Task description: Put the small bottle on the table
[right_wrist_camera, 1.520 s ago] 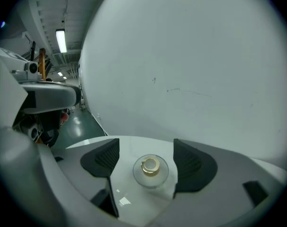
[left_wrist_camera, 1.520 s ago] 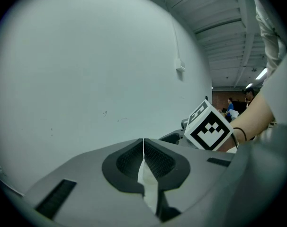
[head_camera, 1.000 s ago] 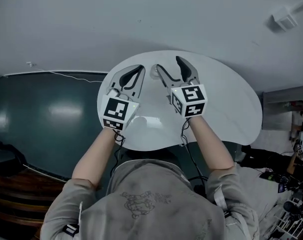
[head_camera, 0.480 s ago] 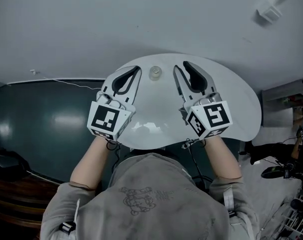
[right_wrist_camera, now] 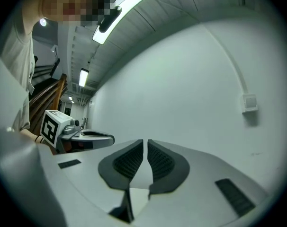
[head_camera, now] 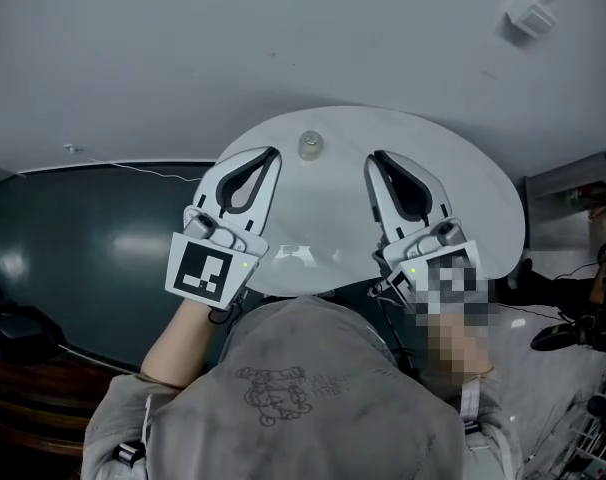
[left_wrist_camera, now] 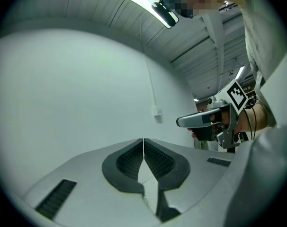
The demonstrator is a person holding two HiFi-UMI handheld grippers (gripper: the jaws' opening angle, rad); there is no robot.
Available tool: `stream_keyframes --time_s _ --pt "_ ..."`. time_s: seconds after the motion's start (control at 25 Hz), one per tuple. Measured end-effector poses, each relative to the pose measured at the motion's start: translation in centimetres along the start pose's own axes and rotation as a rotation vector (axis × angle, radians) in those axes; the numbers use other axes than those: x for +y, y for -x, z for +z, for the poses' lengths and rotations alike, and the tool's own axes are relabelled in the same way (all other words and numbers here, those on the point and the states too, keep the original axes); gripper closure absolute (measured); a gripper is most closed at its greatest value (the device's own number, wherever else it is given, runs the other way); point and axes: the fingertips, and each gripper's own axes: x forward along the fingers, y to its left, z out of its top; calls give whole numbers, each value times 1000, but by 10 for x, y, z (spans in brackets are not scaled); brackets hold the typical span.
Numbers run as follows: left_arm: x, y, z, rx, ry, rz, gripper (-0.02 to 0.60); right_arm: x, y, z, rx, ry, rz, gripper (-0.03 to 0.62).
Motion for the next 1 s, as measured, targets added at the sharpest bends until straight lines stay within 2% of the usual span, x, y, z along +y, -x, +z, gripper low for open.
stream_keyframes --time_s 0.4,0.64,0.8,1.0 --pt "-35 -13 -12 46 13 -49 563 5 20 -9 32 -8 57 554" --pt "-47 -9 -26 89 -31 -74 563 8 27 -31 80 -26 62 565" --pt "-52 -5 -34 106 -16 -84 563 16 31 -43 130 -26 74 568" --pt "-57 -5 -38 114 -6 -94 563 18 34 -45 136 -15 60 568"
